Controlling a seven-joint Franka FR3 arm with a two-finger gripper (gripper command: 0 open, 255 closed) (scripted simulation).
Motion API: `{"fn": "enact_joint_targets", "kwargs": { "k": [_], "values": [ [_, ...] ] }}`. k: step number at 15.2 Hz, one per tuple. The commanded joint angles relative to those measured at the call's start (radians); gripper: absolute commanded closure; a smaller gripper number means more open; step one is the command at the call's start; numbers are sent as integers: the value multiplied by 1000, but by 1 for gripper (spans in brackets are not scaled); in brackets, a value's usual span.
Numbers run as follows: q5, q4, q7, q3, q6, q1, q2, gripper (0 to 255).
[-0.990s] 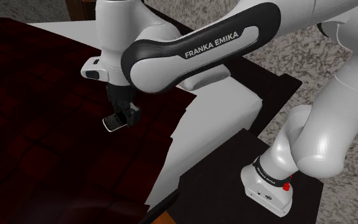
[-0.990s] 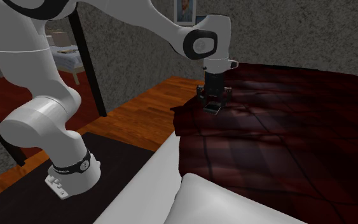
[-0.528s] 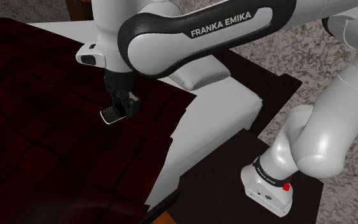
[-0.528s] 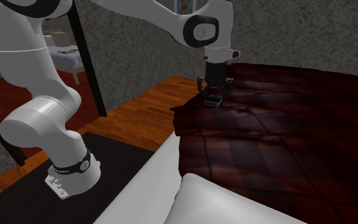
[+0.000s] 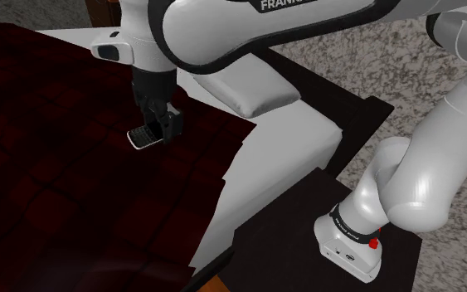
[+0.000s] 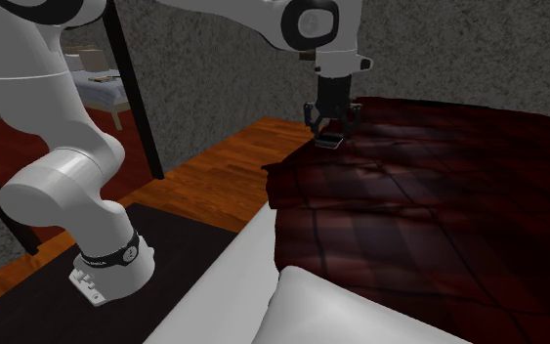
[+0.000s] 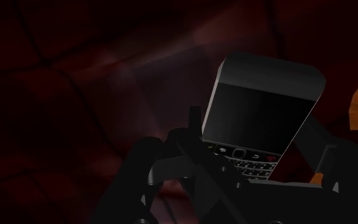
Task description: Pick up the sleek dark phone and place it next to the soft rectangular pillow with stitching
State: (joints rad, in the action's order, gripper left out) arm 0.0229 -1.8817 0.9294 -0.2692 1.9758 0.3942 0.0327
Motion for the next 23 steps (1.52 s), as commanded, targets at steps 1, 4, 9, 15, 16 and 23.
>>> {"fn": "enact_joint_targets", "kwargs": {
  "k": [1,4,9,15,16,23],
  "values": [
    [-2,23,3,1,-28,-1,-5,255],
    [-3,58,5,1,-67,-1,-9,255],
    [-14,69,56,24,-101,-26,-34,255],
    [-31,17,204,98,-92,-96,-79,255],
    [-33,12,229,111,-92,-107,-82,255],
    [-39,13,397,199,-93,-185,-81,255]
  ]
}}
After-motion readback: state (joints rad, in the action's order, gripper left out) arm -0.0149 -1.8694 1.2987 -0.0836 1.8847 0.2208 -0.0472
